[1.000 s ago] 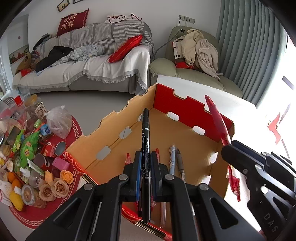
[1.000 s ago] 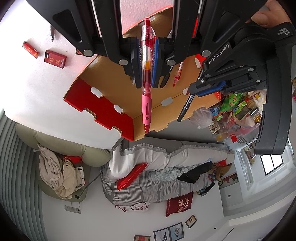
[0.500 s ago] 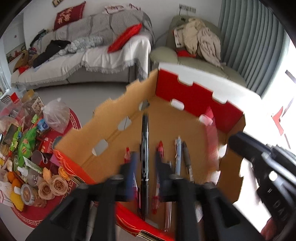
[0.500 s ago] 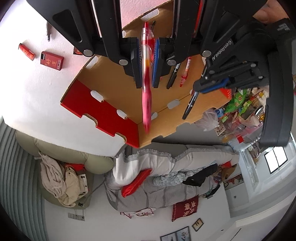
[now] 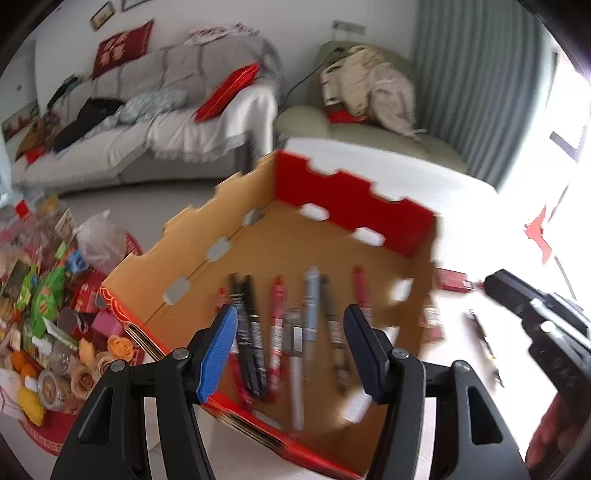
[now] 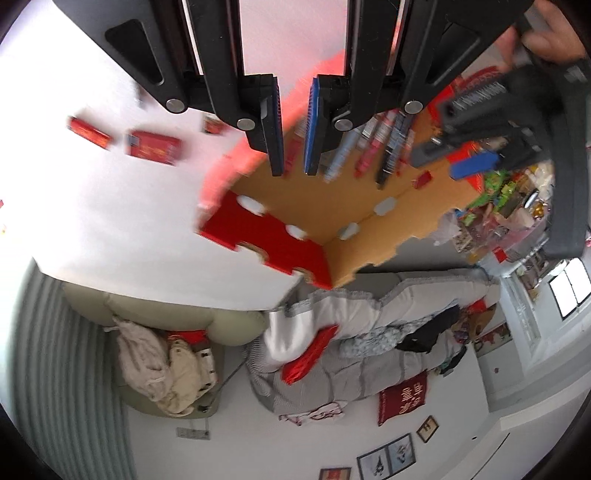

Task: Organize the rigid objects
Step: 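Move both open grippers back toward the last pen and small boxes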

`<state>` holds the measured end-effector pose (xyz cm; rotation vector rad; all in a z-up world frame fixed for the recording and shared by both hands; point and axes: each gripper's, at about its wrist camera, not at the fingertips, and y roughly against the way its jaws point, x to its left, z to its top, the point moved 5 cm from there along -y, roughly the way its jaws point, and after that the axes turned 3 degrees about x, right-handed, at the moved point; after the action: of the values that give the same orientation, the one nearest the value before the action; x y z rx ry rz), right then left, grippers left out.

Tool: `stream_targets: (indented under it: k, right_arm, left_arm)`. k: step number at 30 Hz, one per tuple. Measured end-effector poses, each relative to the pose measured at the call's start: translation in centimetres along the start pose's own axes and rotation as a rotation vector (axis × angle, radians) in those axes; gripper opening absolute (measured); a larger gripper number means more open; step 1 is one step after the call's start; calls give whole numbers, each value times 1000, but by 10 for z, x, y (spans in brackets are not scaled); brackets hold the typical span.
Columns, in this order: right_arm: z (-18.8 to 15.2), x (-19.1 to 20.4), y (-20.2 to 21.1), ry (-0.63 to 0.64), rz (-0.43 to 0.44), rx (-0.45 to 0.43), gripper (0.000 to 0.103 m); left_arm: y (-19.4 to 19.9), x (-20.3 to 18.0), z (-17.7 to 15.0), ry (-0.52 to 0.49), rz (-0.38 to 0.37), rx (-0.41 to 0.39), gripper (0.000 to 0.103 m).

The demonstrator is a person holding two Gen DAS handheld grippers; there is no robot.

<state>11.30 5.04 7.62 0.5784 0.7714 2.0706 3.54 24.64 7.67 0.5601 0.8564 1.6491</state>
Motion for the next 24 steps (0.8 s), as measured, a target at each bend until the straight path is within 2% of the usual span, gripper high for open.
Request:
stream_targets:
  k: [1,2,3,5,11,13,14,16,24]
  right_arm:
    - [-9,-12,9,-6,-25,-3,45]
    - [-16,-22,15,-16,-43,-4,64]
    - [-23,-31,22,-30,-65,-7,77]
    - [-42,-58,40,-60,-108,-33,77]
    - [-85,-117,53,-141,-188,34,73]
    - [-97,-128,52,-150,-189,60,61]
    - [-103,-132,49,-151,-188,79,59]
    - [-112,-138,43,-162,-185,107,52]
    - [-128,-149,28,-175,-165,147,52]
  left_arm:
    - [7,-9,-2,-18,-14,-11,64]
    - [15,-20,-3,-39,-31,-23,64]
    - [23,-33,-6,-65,-51,-37,64]
    - [33,-59,-13,-111,-100,-34,64]
    - [30,-126,-35,-237,-154,16,64]
    - [23,-145,-40,-267,-173,37,64]
    - [15,-155,-42,-278,-186,56,62]
    - [-1,-166,-44,-272,-187,99,59]
    - [-67,-191,-43,-229,-150,221,59]
